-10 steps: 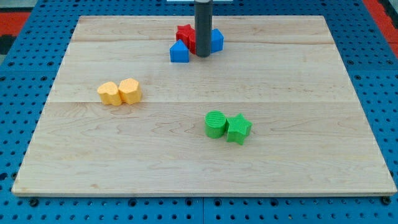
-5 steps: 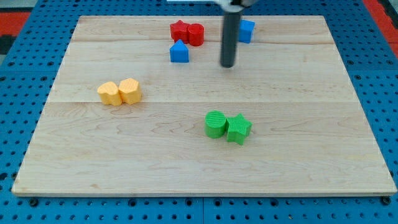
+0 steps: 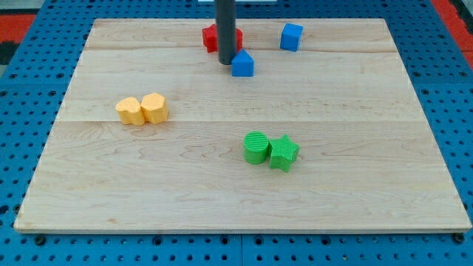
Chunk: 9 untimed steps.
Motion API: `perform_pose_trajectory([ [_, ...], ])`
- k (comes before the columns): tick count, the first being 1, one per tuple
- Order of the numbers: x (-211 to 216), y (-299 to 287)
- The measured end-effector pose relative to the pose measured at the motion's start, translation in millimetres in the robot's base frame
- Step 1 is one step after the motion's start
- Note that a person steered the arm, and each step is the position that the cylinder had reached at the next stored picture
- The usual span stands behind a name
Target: Move blue blocks from red blocks
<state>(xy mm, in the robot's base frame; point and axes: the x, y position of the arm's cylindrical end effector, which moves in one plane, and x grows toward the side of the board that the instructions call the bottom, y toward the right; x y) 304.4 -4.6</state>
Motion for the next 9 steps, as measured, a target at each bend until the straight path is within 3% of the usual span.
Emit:
perform_pose_trajectory([
  [2,67.7,-15.6],
  [3,67.1,7.8],
  [6,-0.4,49.3],
  [9,-24.5,59.3],
])
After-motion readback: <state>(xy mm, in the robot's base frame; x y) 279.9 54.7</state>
